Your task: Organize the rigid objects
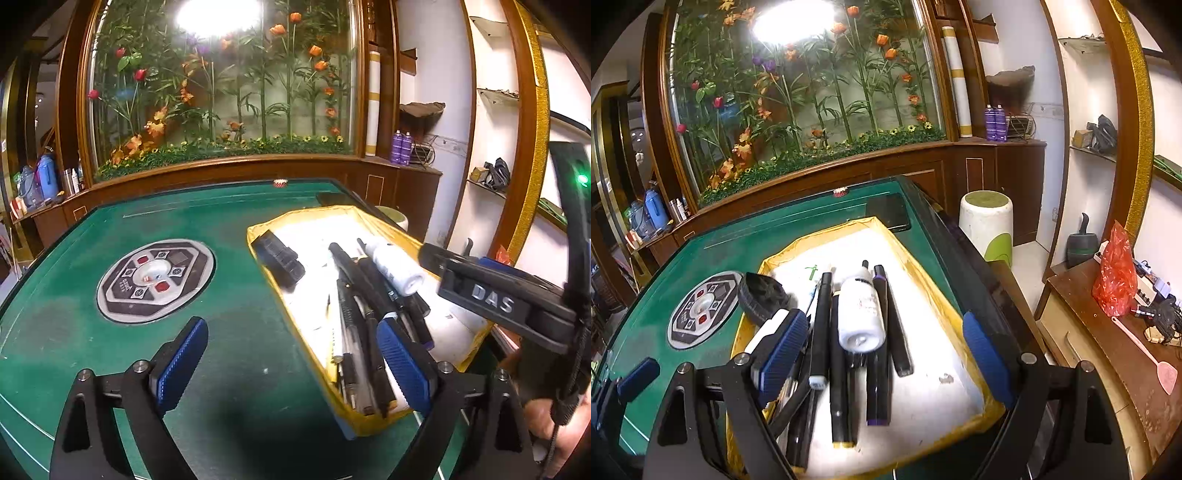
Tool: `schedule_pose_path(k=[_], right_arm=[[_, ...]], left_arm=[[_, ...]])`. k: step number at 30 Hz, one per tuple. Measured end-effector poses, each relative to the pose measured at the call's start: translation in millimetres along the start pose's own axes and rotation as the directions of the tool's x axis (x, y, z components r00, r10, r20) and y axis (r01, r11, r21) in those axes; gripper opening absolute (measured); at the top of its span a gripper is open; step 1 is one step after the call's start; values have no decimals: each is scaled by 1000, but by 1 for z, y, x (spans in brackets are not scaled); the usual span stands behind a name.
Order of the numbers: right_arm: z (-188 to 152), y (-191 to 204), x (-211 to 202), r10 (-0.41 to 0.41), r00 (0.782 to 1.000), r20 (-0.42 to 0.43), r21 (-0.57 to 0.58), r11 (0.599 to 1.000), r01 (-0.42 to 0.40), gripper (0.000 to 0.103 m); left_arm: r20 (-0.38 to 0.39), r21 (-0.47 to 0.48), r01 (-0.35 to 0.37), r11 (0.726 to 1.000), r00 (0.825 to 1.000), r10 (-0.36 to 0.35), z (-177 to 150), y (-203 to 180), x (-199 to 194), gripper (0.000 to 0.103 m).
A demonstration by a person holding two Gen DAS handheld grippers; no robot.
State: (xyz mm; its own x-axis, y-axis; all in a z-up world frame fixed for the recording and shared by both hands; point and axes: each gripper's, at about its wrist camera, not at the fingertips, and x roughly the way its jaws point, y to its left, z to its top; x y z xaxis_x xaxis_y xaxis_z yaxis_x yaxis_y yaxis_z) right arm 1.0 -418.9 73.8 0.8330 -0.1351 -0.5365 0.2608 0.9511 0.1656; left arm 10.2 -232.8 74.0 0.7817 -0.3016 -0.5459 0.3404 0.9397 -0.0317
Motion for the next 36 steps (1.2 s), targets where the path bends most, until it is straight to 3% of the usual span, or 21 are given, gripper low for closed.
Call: schedule_pose_path(k=[12, 25, 36], right_arm=[[-32, 14, -31, -5, 999, 51, -60, 998, 8, 90], [-33, 7, -35, -2, 998, 66, -14, 1000, 3, 91], [-32, 6, -37, 3, 997, 73, -11, 1000, -3, 91]], left_arm=[[-53, 33, -15, 999, 998, 17, -3, 10, 2, 95], [-40, 42, -83, 996, 996, 85, -3, 16, -1, 99], [-26, 39, -33, 999, 999, 34, -2, 16, -7, 102]])
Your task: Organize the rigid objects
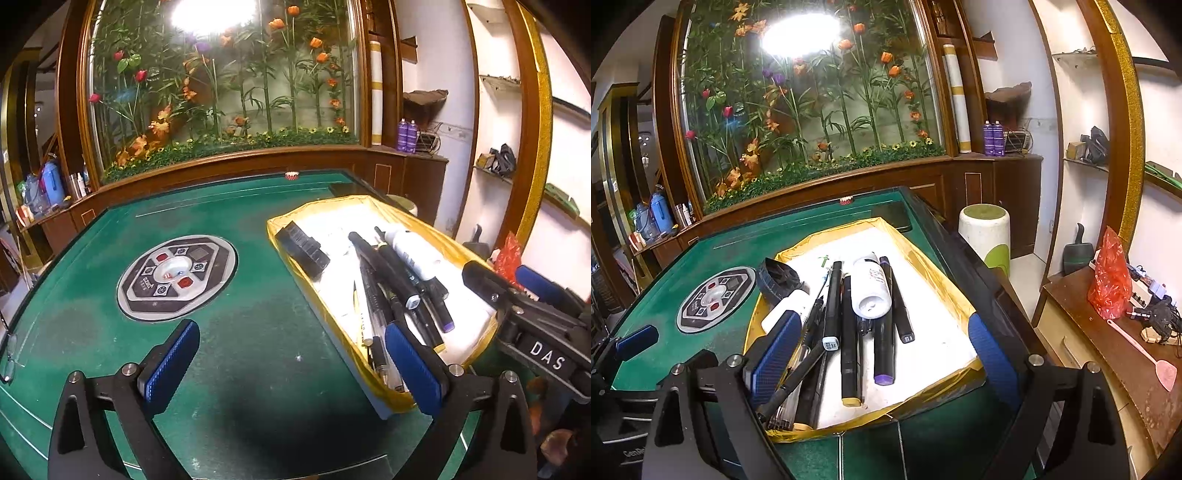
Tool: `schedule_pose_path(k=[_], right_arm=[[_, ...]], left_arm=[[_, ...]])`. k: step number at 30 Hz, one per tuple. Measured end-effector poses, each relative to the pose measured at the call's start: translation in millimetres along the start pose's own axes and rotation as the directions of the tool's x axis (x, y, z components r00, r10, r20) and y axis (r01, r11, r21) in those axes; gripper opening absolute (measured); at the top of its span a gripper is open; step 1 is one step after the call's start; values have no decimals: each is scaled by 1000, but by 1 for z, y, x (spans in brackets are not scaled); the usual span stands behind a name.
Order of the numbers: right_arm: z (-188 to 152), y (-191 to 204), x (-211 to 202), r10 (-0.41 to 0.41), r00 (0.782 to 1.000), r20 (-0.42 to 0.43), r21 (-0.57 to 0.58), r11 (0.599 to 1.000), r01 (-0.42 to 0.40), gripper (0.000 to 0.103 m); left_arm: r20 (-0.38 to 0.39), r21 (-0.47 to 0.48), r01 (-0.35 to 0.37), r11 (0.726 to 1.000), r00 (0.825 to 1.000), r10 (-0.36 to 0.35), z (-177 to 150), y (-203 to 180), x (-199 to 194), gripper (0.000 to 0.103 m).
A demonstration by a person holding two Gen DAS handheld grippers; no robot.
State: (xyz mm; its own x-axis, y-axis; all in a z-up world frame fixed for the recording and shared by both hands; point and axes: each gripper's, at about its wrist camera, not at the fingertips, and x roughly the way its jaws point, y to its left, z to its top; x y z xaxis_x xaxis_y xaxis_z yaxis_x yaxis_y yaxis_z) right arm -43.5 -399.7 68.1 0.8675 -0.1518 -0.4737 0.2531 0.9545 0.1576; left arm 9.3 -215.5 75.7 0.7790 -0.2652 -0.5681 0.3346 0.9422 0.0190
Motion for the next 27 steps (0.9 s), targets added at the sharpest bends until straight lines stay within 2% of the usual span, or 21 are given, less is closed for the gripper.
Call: schedule_pose_path(k=[5, 12, 17, 20, 27], right_arm=[[1, -1, -3, -5, 1000, 9, -1, 1000, 5, 91], [3, -2, -6, -7, 1000, 17, 3, 1000, 7, 91], [2, -2, -6, -7, 1000, 15, 2, 1000, 7, 91], [3, -2, -7, -6, 1000, 15, 2, 1000, 6, 91], [3, -2, -7, -7, 1000, 14, 4, 1000, 7, 91]], left_arm=[[-23, 30, -78, 997, 997, 78, 2, -5, 5, 101], [22, 85, -145, 986, 989, 144, 0, -16, -2, 102], [17, 91, -137, 986, 991, 136, 0, -15, -1, 102], [-7, 85, -108, 991, 994, 108, 0, -14, 0, 102], [-12, 96, -124, 988, 992, 126, -2, -15, 0, 102]])
